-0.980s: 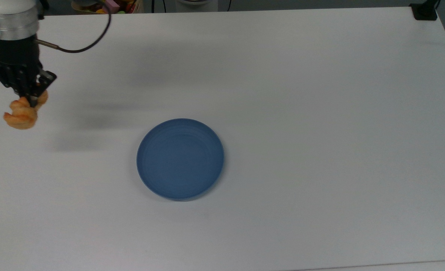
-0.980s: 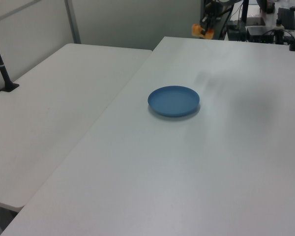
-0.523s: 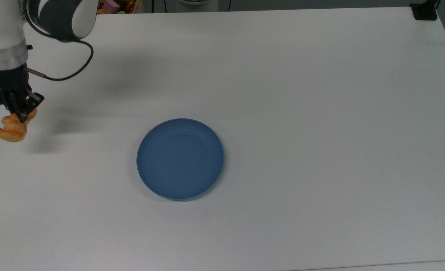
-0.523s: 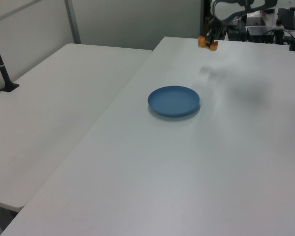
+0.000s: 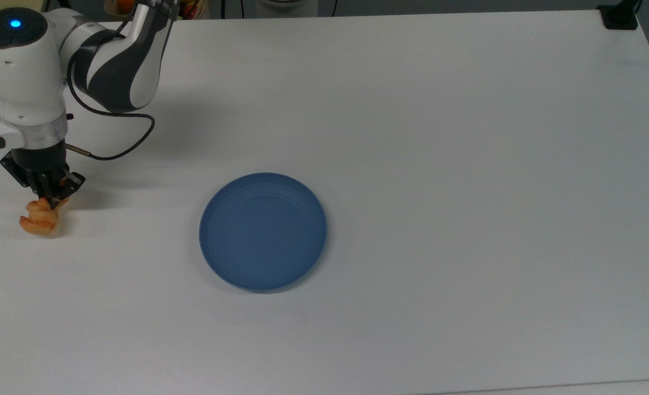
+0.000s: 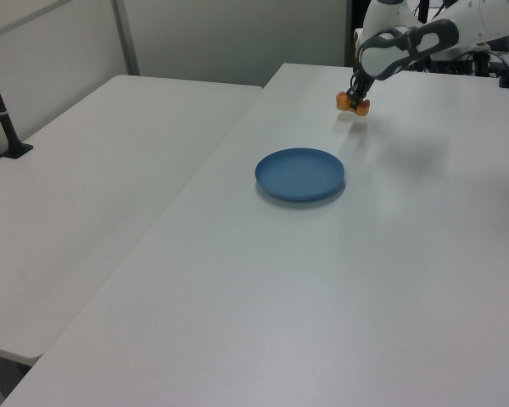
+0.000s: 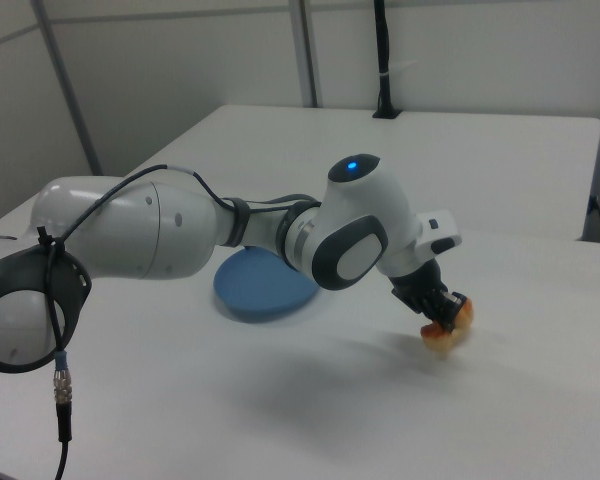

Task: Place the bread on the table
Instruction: 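Lower the bread roll onto the bare table surface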

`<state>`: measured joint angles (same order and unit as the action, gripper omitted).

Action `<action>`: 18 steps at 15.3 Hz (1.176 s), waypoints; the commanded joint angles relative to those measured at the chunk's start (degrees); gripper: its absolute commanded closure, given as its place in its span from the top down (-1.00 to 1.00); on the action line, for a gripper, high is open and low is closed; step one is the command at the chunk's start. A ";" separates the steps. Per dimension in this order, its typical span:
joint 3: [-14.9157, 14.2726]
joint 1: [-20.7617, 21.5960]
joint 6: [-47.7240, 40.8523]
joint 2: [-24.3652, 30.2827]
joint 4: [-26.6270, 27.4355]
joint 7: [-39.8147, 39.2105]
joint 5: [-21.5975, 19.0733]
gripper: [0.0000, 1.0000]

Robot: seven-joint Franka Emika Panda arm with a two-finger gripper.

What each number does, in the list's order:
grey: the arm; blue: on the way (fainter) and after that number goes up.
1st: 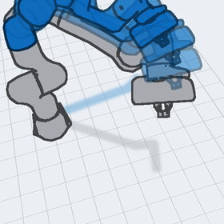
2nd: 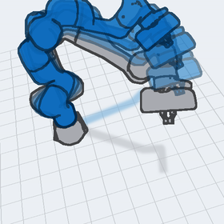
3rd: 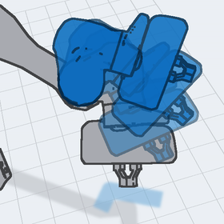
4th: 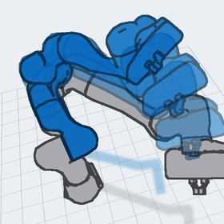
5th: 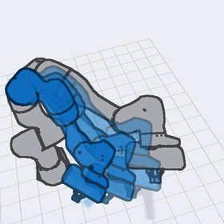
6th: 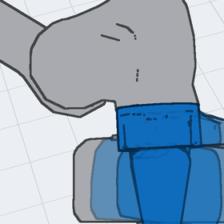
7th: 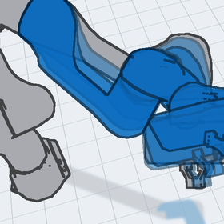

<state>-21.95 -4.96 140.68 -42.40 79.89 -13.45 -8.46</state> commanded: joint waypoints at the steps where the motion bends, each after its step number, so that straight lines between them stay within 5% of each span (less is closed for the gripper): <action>1: 0.07 0.38 1.26 -0.49 0.88 -0.70 -1.38 -0.73; 10: 0.51 0.47 1.44 -1.02 0.88 -0.70 -1.20 0.46; 18: 0.51 0.47 1.35 -0.93 0.88 -0.70 -1.29 0.60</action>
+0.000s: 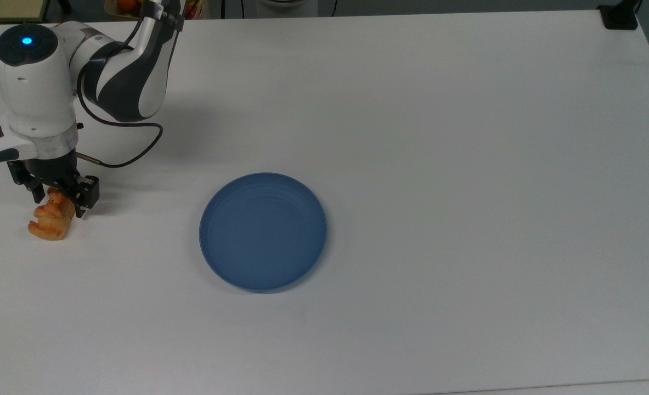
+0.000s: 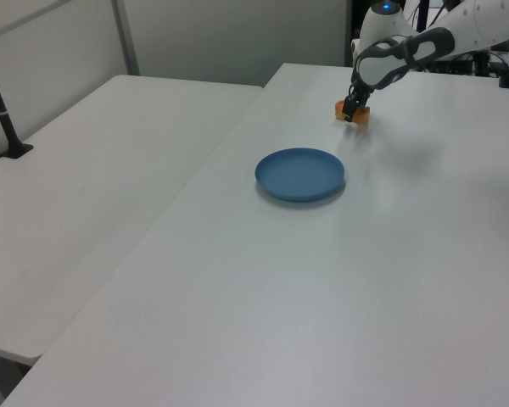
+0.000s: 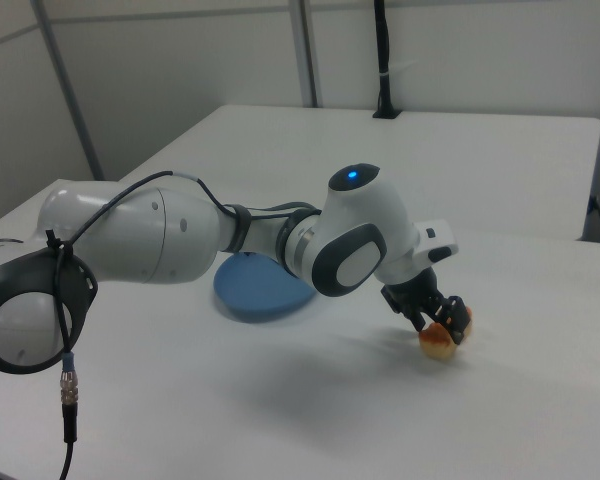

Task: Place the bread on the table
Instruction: 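Lower the bread roll onto the bare table surface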

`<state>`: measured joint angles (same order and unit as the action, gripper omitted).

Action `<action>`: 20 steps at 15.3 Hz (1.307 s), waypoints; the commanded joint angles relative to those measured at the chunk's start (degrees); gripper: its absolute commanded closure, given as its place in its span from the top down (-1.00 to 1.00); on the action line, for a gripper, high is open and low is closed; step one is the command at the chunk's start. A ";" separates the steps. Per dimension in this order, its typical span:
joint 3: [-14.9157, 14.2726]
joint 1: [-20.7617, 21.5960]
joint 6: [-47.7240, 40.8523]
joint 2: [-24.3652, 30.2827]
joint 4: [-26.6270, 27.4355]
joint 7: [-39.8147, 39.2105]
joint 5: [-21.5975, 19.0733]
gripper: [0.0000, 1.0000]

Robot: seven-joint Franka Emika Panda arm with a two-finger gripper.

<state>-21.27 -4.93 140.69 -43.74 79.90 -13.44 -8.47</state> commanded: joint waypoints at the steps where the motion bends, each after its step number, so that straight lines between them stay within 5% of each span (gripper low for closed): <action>1: -0.18 0.45 1.43 0.41 0.87 -0.71 -1.29 0.60; 14: -0.18 0.27 1.34 3.57 0.87 2.27 -1.90 0.66; 20: 0.43 0.27 0.82 9.70 3.49 4.21 -1.64 1.00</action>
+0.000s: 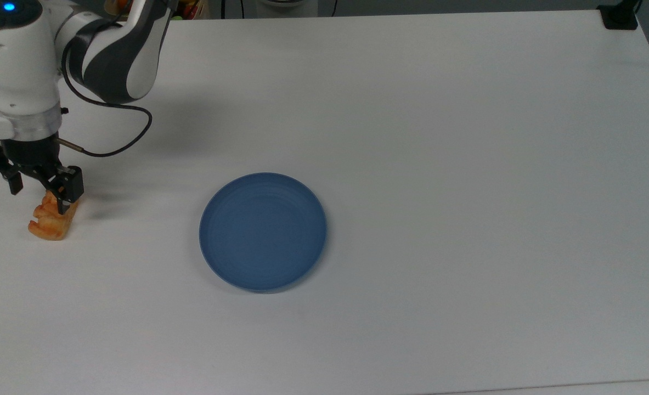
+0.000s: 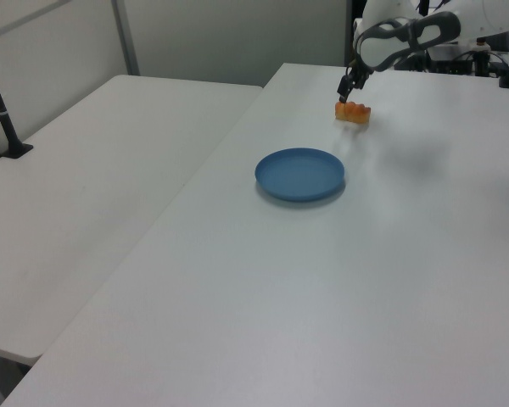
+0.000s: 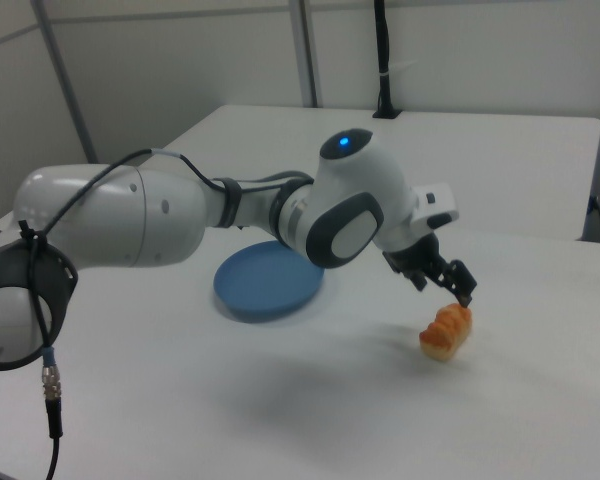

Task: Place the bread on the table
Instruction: 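Open the gripper and raise it away from the bread roll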

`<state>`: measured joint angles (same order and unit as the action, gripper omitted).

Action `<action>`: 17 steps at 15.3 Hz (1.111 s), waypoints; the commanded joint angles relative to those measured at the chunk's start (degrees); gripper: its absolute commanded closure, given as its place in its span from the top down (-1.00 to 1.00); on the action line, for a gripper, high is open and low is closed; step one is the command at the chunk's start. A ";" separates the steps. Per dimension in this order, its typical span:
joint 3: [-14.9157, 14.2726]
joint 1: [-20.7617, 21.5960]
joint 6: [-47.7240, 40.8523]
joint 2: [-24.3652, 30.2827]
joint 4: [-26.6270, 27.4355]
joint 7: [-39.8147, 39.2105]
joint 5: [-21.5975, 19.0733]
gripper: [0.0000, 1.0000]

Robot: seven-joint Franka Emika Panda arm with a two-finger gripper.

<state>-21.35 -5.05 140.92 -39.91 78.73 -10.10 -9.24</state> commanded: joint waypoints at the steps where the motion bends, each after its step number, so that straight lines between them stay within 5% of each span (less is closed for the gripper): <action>1: 1.05 0.48 0.24 7.73 5.89 1.05 -0.52 1.00; 5: 2.98 1.36 -3.08 17.91 13.01 4.64 0.53 1.00; 12: 6.84 3.91 -21.63 32.78 18.38 8.70 5.90 1.00; 17: 8.26 5.93 -33.77 39.82 19.97 8.26 6.08 1.00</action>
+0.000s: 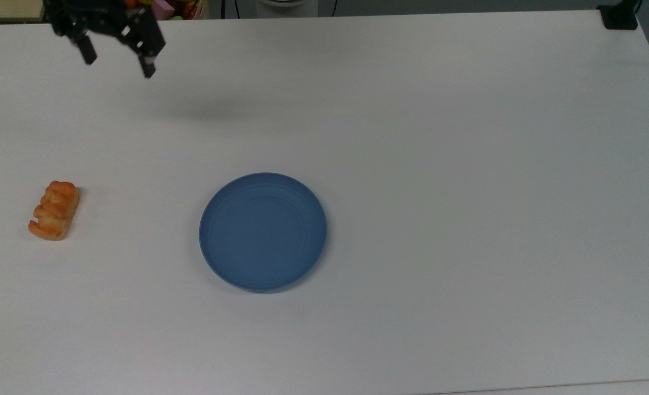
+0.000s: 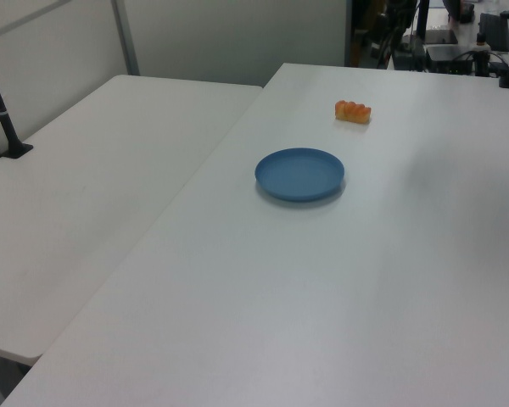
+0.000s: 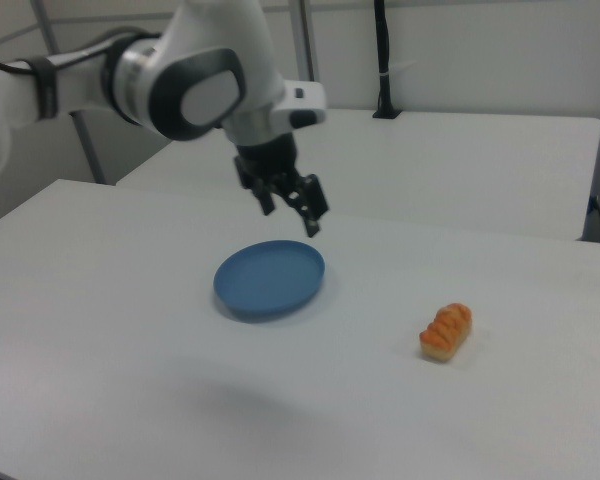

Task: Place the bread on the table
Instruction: 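Open the gripper and raise it away from the bread roll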

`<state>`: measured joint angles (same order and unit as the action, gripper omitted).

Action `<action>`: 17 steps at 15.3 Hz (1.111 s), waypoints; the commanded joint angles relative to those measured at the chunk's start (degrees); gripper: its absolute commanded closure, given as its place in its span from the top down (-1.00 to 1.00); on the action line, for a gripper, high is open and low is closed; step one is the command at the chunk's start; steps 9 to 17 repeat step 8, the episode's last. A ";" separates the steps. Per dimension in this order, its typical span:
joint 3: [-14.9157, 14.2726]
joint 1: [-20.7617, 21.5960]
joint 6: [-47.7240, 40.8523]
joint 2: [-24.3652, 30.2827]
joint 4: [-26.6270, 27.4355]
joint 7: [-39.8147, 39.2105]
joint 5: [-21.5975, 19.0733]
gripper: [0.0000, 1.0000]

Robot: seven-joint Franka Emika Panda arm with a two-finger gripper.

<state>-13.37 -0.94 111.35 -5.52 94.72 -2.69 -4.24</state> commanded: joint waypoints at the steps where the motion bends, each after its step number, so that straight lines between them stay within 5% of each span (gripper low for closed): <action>1: 0.28 1.99 -5.17 6.04 4.07 0.84 1.08 1.00; 17: 0.98 2.79 -6.06 6.40 3.99 1.55 0.99 1.00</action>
